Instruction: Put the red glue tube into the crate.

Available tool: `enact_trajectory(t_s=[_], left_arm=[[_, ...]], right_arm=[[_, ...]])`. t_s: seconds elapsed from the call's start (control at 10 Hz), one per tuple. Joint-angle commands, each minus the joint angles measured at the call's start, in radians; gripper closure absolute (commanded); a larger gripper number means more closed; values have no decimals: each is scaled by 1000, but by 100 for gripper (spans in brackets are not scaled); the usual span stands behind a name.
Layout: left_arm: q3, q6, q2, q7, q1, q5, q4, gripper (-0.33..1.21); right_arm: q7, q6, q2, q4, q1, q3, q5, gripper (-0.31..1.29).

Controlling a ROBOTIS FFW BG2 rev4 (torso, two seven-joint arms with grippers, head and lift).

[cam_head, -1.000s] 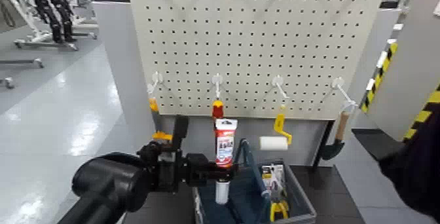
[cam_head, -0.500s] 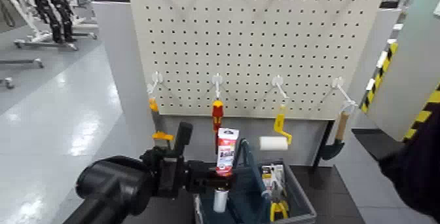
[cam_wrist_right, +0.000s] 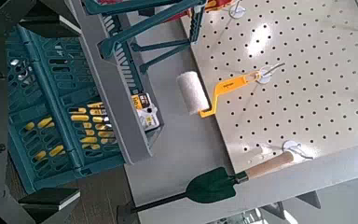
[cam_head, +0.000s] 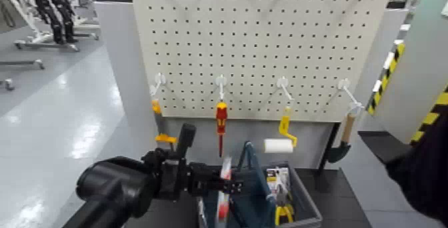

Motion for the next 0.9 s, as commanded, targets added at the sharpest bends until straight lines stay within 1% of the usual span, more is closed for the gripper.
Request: enact_trajectory(t_s=[0.1, 0.5, 0.7, 0.8, 0.9], left_arm=[[6, -4, -1, 0, 0, 0, -6, -6], [10, -9, -2, 1, 0, 0, -9, -6], [15, -46, -2, 17, 2, 0, -23, -3], [38, -64, -2, 51, 25, -25, -81, 0], [70, -58, -1, 81, 61, -89, -175, 0]], right_arm=[[0, 0, 110, 0, 1, -1, 0, 10], [0, 0, 110, 0, 1, -1, 0, 10], [0, 0, 110, 0, 1, -2, 0, 10], [0, 0, 109, -2, 2, -5, 2, 10], [0, 0, 107, -8, 5, -4, 5, 10]])
